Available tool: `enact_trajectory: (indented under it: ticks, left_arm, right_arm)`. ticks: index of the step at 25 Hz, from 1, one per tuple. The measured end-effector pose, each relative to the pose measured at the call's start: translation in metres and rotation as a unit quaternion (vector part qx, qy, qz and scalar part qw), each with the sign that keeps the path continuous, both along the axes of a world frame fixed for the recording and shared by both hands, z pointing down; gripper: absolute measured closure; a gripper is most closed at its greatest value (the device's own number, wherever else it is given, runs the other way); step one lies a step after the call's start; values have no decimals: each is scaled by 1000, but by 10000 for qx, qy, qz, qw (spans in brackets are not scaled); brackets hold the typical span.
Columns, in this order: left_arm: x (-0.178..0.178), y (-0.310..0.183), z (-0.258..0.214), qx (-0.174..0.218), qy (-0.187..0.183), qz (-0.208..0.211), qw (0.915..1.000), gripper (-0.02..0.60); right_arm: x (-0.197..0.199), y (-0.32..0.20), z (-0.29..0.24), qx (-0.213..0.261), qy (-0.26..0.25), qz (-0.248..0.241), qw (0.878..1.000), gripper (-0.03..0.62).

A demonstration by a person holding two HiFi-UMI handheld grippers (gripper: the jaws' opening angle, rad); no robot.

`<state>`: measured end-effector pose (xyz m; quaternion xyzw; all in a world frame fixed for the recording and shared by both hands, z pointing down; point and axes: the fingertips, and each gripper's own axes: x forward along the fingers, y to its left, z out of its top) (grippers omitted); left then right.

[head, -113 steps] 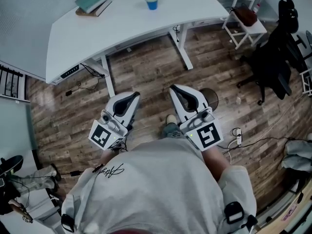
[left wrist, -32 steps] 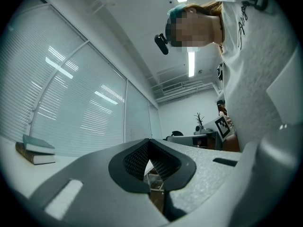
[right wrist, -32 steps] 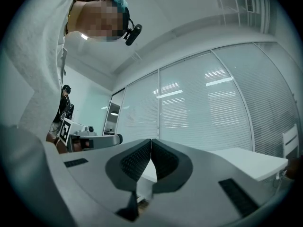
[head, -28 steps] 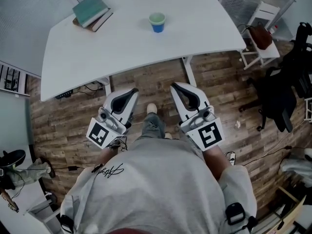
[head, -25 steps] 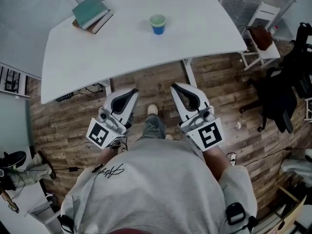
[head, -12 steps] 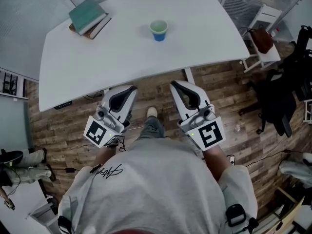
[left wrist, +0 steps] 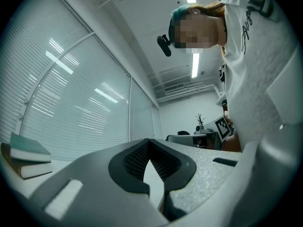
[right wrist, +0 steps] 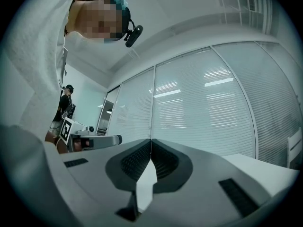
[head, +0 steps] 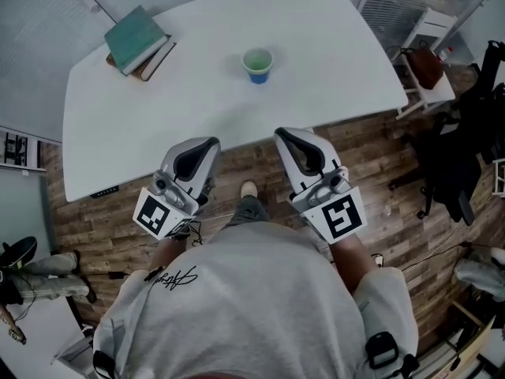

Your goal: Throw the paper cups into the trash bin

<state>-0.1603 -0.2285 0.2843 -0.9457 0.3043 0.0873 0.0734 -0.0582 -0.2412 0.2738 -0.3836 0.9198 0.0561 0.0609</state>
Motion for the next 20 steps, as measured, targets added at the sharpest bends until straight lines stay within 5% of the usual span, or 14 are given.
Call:
enact_trajectory:
  ticks: [20]
  left_arm:
    - [-22, -79, -8, -23, 96, 435, 9990, 588]
  right_arm:
    - [-21, -70, -2, -37, -13, 428, 9991, 583]
